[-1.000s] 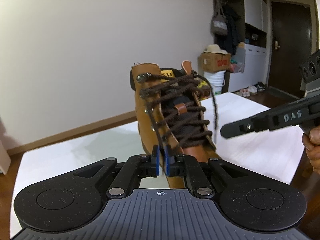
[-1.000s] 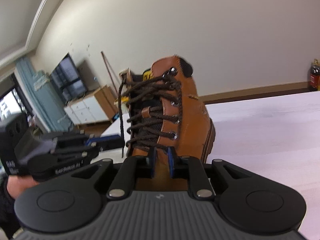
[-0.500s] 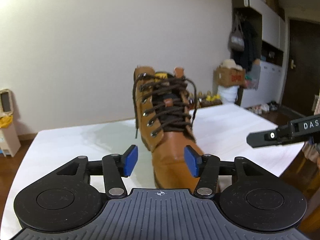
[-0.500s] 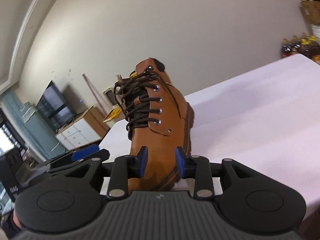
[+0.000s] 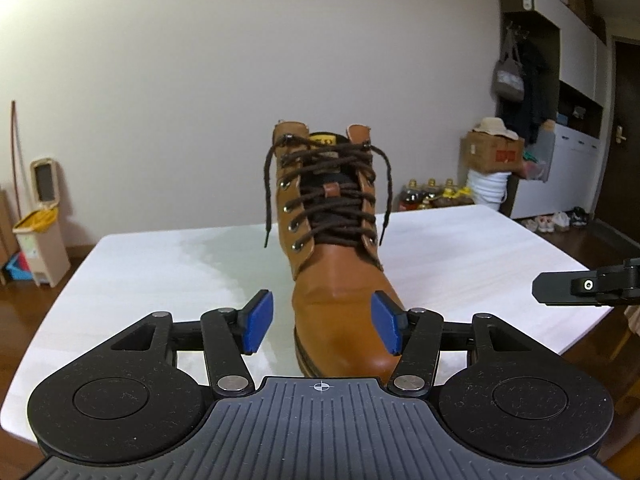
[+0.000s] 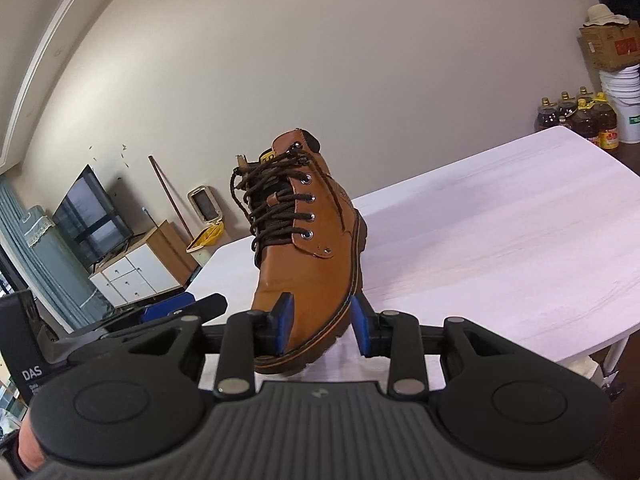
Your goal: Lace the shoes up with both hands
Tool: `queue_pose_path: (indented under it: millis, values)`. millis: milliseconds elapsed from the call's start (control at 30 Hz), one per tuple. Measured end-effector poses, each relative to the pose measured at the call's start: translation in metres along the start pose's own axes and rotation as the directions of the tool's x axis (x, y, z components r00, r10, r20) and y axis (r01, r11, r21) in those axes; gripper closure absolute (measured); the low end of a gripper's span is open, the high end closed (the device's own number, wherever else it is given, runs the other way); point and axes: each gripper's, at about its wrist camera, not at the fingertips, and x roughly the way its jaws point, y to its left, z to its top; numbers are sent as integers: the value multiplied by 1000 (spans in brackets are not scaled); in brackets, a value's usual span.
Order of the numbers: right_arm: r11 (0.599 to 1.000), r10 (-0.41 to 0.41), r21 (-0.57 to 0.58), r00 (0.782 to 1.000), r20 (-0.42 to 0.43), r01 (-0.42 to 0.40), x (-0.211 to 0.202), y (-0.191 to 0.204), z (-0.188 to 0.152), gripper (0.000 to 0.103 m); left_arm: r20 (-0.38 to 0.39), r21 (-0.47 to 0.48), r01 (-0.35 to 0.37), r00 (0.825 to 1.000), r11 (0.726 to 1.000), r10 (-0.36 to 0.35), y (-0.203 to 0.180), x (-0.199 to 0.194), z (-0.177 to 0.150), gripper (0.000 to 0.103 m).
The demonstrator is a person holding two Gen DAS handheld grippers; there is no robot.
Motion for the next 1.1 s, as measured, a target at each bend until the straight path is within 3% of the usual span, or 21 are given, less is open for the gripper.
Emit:
queue_pose_path:
  millis: [167,833,1100]
  values:
    - [1000,-19,-1,1000,6,19,-8,15,-1,68,30,42,-60,998,997,59,-4,-4,3,44]
    - [999,-45,1,999,-19,45,21,24,3,68,-12,13,-13,1000,1000,13,-4,8,14,44]
    - [999,-46,-12,999,-14,46,34,31,11,68,10,59,-31,999,998,31,-10,12,23,44]
